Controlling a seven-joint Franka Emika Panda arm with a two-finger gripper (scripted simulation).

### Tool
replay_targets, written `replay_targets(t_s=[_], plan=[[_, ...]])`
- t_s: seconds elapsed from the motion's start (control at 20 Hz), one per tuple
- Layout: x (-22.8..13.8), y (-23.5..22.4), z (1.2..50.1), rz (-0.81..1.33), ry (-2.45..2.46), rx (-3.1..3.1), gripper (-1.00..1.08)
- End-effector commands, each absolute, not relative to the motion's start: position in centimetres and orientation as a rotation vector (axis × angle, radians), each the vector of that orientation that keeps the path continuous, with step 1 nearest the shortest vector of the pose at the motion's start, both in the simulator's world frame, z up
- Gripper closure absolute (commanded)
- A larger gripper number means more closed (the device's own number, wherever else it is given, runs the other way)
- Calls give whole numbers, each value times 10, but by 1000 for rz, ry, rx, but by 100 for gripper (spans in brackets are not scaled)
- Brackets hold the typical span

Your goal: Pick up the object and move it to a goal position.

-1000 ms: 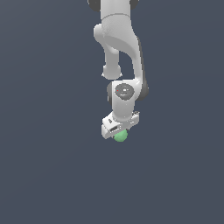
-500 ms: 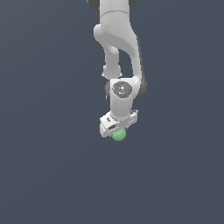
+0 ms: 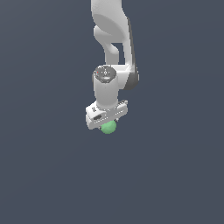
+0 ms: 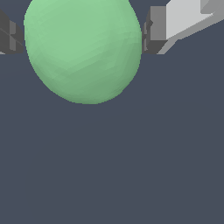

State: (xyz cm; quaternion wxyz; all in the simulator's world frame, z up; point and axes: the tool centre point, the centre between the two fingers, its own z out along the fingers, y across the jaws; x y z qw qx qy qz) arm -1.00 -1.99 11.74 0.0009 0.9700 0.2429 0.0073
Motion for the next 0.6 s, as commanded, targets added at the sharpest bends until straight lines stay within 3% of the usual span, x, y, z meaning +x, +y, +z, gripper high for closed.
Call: replay_targets(t_s=[0.0, 0.55], plan=[[-15, -37, 134, 16, 762, 3047, 108], [-20, -71, 166, 1, 761, 3049, 108]])
